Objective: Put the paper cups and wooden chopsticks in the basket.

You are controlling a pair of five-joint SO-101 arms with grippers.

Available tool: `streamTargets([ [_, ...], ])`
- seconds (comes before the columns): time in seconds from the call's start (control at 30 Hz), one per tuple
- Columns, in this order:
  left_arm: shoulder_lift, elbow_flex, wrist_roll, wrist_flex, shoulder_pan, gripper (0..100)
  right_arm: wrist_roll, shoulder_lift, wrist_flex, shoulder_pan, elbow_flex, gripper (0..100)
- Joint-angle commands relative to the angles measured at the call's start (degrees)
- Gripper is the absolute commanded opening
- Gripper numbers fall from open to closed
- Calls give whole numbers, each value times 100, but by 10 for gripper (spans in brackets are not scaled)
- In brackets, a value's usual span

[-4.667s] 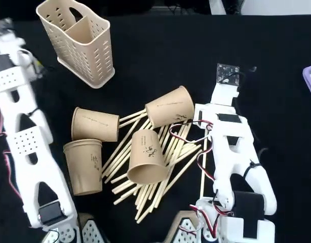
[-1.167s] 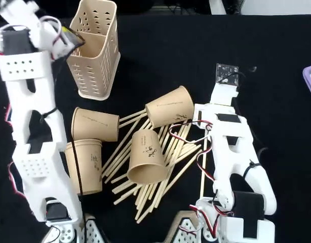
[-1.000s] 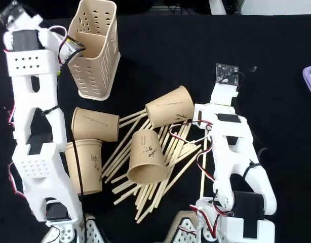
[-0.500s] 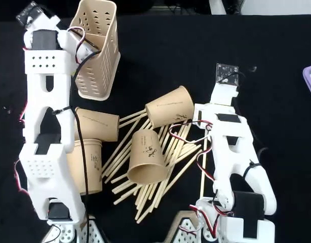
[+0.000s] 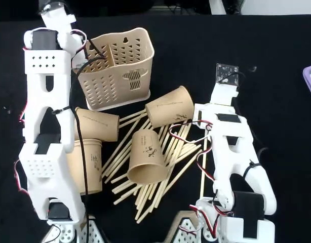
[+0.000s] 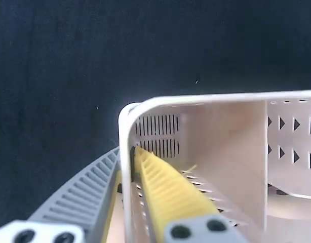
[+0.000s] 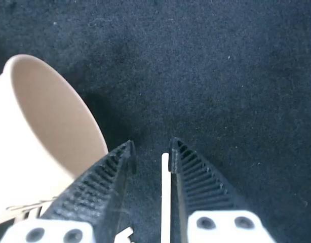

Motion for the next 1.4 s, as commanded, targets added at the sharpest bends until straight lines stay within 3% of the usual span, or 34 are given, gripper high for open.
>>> streamTargets([
  [0.0, -237, -84, -158, -105, -57, 104, -9, -22, -97, -62, -136, 119],
  [0.13, -211, -119, -141, -141, -215, 216, -9, -40, 70, -44, -180, 120],
  [0.23, -202, -110, -167, -105, -251, 219, -9, -48, 273, -79, -286, 120],
  [0.3, -193, -66, -316, -88, -242, 191, -35, -48, 440, -44, -400, 120],
  [0.43, -167, -119, -862, 9, -215, 20, -44, -154, 1160, 229, -927, 119],
  [0.7, -176, -75, -1284, 26, -127, 30, 0, -1534, 2048, 360, -1103, 120],
  [0.9, -158, -119, -1943, -26, 40, 34, 580, -1833, 2224, -492, -998, 132],
  [1.1, -220, -347, -1934, 18, -180, 213, 844, -1481, 2031, -1310, -963, 295],
  [1.37, -211, -2378, -1934, 809, -338, 238, 862, -884, 1187, -1486, -919, 242],
])
